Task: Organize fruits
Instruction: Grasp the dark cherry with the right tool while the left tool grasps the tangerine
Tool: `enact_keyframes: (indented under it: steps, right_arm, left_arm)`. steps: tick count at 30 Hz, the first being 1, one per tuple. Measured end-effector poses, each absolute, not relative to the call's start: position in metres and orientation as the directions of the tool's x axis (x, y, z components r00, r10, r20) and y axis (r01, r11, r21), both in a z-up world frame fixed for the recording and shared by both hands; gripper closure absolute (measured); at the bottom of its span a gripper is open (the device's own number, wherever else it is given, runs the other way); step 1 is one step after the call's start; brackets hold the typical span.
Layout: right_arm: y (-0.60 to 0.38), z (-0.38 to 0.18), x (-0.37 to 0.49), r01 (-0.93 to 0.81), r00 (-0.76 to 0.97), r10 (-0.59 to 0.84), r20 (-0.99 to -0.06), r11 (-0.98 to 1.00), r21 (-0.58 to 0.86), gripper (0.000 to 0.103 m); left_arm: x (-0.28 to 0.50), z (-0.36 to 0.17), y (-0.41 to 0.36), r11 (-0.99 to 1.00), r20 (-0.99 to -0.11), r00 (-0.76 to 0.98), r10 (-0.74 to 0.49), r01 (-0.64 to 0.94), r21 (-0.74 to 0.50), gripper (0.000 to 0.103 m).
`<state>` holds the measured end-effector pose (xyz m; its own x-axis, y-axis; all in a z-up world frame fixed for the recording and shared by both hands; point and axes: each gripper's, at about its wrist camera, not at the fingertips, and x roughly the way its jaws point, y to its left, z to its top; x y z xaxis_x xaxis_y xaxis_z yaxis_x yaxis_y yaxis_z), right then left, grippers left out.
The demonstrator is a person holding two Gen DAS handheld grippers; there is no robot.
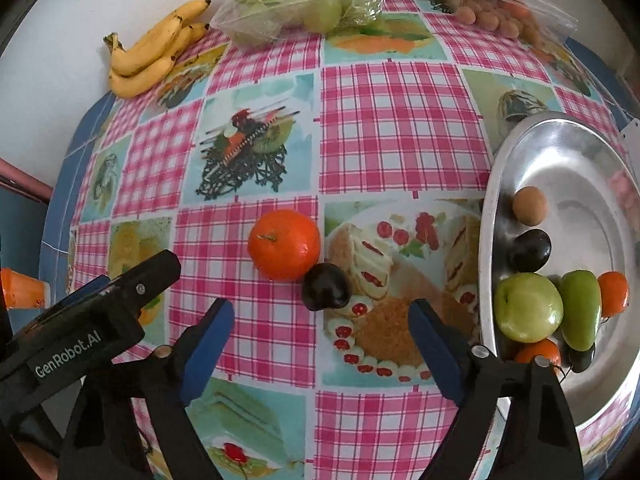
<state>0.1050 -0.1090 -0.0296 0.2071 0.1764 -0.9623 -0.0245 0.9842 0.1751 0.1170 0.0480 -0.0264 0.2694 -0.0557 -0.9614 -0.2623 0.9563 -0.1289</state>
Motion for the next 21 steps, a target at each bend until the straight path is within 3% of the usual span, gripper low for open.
enact_keyframes:
  steps: [21]
  right_arm:
    - [-0.111, -0.036, 0.110, -0.013, 0.208, 0.221, -0.953, 0.975, 0.223, 0.064]
  left_arm:
    - [0.132, -0.027, 0.025, 0.939, -0.940, 0.316, -0.131, -0.266, -0.220, 0.001]
